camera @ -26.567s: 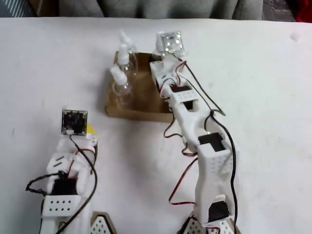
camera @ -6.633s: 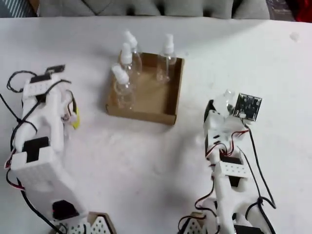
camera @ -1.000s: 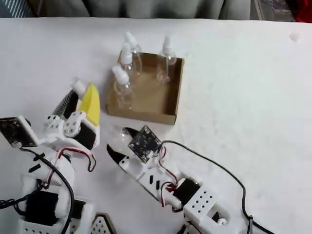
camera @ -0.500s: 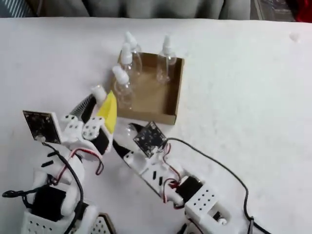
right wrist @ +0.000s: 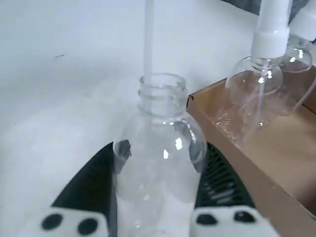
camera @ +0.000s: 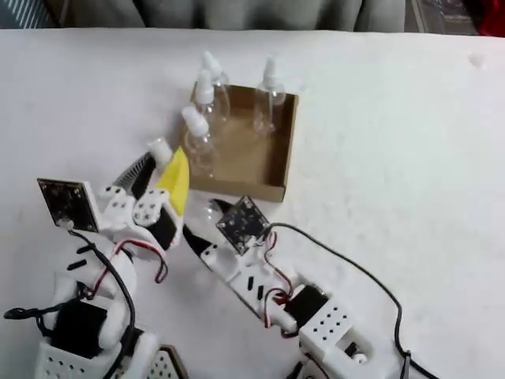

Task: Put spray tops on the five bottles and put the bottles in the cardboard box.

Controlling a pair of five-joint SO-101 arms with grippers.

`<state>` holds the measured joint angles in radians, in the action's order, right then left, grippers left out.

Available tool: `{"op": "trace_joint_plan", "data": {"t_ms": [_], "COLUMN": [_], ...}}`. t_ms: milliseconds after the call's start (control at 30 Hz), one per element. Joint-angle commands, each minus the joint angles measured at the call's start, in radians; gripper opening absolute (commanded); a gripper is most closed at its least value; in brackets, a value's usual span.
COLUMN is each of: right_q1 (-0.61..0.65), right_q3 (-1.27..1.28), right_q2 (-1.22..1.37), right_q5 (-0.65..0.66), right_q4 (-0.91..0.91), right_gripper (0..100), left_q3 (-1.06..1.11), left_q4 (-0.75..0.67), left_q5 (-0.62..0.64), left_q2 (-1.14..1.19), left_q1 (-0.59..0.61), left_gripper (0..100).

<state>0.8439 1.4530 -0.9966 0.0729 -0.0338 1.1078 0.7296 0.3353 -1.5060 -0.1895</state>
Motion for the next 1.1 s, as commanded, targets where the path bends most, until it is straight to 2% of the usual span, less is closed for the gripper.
{"op": "trace_joint_plan", "data": {"t_ms": [0,133,333,633,1067], "right_q1": [-0.015,-0.015,-0.016,-0.018,-0.151], "right_q3": [-0.058,-0.058,-0.058,-0.058,-0.083], "right_q2": [-0.001,-0.001,-0.001,-0.001,-0.021], "right_q5": [0.005,0.005,0.009,0.011,0.002], "right_q4": [0.002,0.007,0.007,0.005,0.005], "right_gripper": [1.6,1.6,1.6,1.6,1.6], "left_q3": [-0.012,-0.012,-0.009,-0.009,-0.041], "left_q4": [-0.037,-0.037,-0.014,-0.008,0.009], "left_q5": [-0.009,-0.009,-0.009,-0.009,-0.003], "left_q2": [-0.022,-0.022,-0.022,-0.022,-0.05], "left_q1": [-0.015,-0.015,-0.013,-0.013,-0.005], "left_gripper": [2,3,14,10,10]}}
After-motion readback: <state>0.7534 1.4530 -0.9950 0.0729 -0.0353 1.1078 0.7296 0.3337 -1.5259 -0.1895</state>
